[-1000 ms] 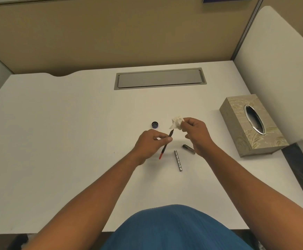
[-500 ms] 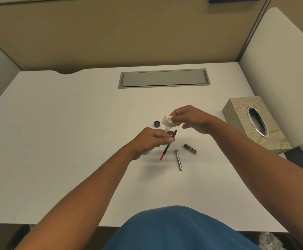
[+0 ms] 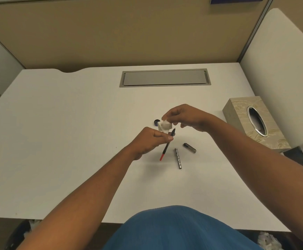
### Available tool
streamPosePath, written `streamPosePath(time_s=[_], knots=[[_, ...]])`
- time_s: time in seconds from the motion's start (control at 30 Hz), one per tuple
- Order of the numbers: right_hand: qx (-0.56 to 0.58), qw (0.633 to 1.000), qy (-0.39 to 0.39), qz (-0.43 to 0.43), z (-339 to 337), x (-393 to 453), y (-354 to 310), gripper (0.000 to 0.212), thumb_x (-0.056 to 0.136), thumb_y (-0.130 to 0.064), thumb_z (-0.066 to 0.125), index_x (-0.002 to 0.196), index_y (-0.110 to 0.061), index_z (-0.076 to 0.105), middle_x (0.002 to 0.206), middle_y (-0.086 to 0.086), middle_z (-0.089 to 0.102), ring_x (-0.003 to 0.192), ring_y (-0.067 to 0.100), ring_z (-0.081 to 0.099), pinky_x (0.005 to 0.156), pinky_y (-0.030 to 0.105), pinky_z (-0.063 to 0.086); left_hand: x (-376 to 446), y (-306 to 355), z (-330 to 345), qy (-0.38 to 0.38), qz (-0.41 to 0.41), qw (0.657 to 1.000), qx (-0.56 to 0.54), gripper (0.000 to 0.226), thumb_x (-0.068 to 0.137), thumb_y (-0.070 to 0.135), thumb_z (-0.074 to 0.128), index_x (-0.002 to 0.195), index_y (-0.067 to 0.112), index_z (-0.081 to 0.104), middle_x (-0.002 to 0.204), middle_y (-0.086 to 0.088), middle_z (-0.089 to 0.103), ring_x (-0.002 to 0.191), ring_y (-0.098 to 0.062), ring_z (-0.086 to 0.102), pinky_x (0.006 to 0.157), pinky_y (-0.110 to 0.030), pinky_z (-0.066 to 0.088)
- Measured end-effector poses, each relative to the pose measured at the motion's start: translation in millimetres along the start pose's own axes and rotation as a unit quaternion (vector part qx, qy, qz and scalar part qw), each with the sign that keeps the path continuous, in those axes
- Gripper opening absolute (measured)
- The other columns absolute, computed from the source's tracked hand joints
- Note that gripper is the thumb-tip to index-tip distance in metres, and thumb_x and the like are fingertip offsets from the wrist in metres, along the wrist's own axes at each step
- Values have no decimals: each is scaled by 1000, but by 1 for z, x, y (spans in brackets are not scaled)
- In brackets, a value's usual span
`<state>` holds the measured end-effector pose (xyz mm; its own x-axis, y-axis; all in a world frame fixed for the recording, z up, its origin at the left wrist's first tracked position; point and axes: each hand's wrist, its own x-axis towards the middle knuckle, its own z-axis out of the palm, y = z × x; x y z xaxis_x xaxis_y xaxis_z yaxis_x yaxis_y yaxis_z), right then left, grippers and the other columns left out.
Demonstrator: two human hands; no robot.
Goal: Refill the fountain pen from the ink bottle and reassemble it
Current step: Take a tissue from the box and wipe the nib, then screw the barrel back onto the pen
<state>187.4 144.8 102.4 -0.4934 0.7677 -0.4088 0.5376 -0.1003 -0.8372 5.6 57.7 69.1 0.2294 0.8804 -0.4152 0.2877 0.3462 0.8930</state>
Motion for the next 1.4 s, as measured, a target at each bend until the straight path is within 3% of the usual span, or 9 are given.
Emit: streamPosePath(time_s=[0.17,0.27,0.33,0.47,0.63,0.73,0.97,1.17,1.4], knots=[[146,975,167,-7,-3,-10,18,19,93,-24,63,105,-14,74,92,-2,69,79,13,55,68,29,41,-4,-2,3,10,-2,1000,-19,27,88,31,74,108,15,78,116,11,75,106,-5,65,77,-20,43],[164,958,234,14,15,-20,46,16,92,-18,62,99,-8,73,80,1,65,65,12,52,54,19,38,-6,-4,5,21,-3,999,-45,25,89,29,73,107,13,78,116,9,75,110,-13,66,79,-23,44],[122,963,238,41,36,-27,71,11,91,-17,64,90,-10,72,76,2,65,61,12,52,47,15,38,-6,-6,7,32,-4,998,-60,23,88,29,73,105,14,79,115,7,75,105,-13,67,79,-25,44],[-111,966,206,106,76,-35,113,14,86,-33,67,80,-21,70,79,-6,67,77,17,62,64,26,42,-6,-8,11,49,-12,995,-90,23,89,30,72,106,16,79,114,7,76,98,-11,67,78,-27,44],[-238,943,197,122,104,-40,122,30,84,-55,63,89,-26,63,87,-9,61,86,17,60,67,29,40,-6,-9,18,84,-20,991,-106,30,79,43,74,103,25,80,112,8,76,102,-12,69,79,-28,46],[-283,932,191,121,108,-40,119,31,88,-51,61,99,-23,62,97,-4,63,92,21,60,69,30,43,-6,-8,20,98,-20,988,-121,27,82,43,73,104,28,80,112,7,76,101,-12,69,77,-27,45],[-160,956,223,107,101,-48,109,10,86,-36,64,85,-26,65,83,-8,67,81,17,62,62,28,42,-5,-7,19,130,-38,973,-185,23,87,36,72,104,21,80,116,4,74,93,-12,66,75,-27,43],[-82,964,252,34,90,-69,86,10,85,-35,68,84,-25,68,79,-13,68,73,6,61,60,22,44,2,0,14,258,-55,931,-251,13,84,36,77,76,26,76,86,6,71,75,-8,64,64,-23,43],[-25,968,249,-3,83,-75,67,9,83,-36,72,81,-28,71,76,-9,71,72,8,64,66,28,50,13,4,13,309,-49,902,-297,16,85,32,77,95,21,74,87,8,70,75,-7,66,58,-21,42]])
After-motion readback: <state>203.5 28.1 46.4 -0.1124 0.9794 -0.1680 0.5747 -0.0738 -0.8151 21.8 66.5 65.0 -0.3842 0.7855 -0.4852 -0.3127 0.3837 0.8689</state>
